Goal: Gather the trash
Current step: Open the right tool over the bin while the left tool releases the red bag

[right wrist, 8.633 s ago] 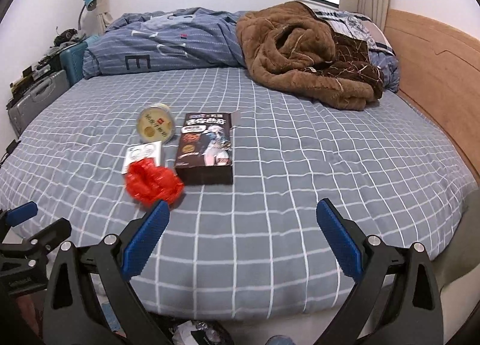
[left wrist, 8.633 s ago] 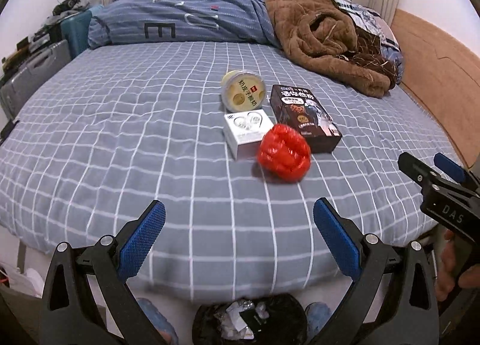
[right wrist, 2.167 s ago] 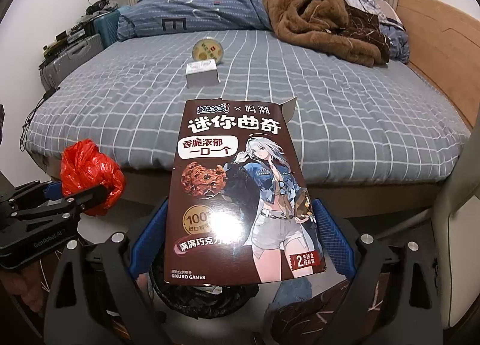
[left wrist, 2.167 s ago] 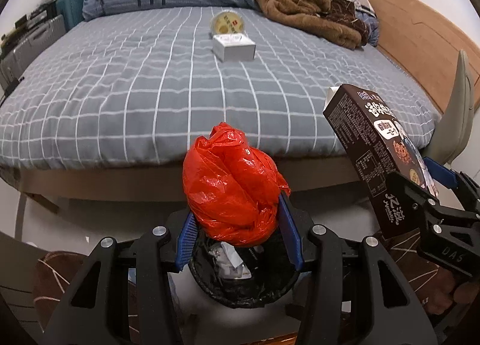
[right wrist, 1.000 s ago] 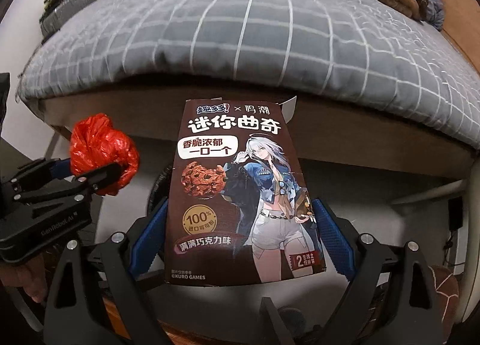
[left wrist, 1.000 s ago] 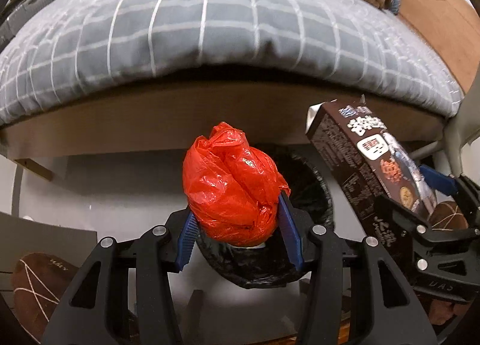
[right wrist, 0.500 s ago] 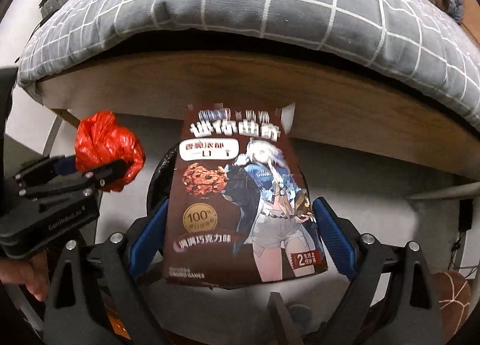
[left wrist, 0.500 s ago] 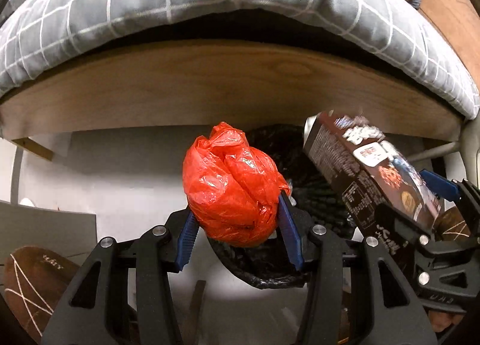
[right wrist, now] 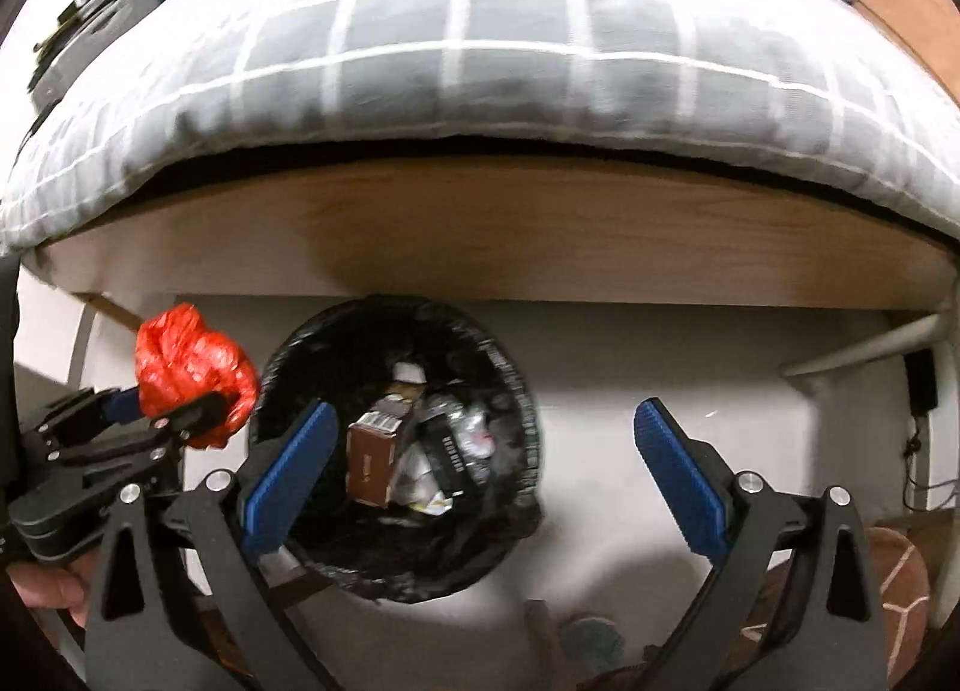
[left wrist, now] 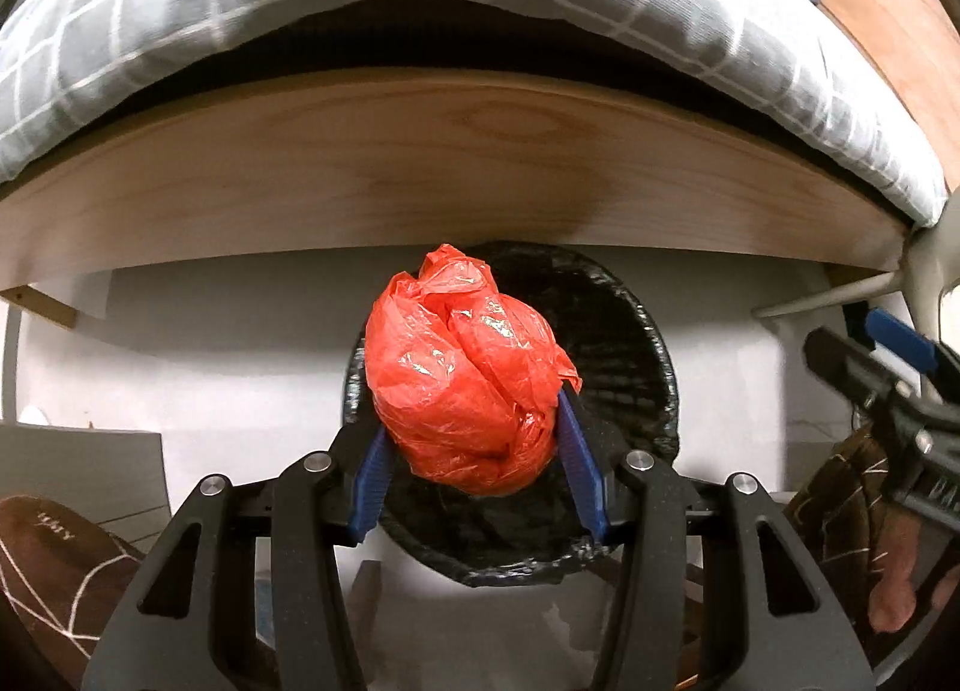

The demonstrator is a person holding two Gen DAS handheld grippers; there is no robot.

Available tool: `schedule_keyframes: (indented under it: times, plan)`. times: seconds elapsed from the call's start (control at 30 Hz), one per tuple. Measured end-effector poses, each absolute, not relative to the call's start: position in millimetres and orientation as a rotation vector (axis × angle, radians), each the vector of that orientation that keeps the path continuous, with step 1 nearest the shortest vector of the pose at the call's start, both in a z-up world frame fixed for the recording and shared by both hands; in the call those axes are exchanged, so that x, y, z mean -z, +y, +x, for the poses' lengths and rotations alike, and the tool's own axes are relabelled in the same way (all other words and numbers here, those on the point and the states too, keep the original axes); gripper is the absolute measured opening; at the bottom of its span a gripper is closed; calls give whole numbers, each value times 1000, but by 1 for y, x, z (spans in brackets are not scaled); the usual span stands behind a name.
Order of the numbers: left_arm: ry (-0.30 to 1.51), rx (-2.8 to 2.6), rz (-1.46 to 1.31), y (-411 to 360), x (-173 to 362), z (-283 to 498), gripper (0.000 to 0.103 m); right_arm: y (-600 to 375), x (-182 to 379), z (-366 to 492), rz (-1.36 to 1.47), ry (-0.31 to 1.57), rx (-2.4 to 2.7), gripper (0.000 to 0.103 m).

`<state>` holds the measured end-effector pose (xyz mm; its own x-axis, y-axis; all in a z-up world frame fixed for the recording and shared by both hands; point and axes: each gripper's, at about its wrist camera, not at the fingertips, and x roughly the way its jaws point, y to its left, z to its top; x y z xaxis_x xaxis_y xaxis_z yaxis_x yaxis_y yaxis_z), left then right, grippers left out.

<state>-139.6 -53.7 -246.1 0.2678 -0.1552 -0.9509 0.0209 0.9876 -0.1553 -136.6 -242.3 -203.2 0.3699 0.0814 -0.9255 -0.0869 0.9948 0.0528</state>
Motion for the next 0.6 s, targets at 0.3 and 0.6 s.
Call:
schedule_keyframes:
  times: [0.3, 0.6]
  plan:
    - [1299, 141, -100, -73, 254, -139, 52, -280, 194, -131, 31, 1142, -37, 95]
    - [1293, 125, -37, -85, 262, -138, 74, -269, 204, -133, -5, 1153, -57, 95]
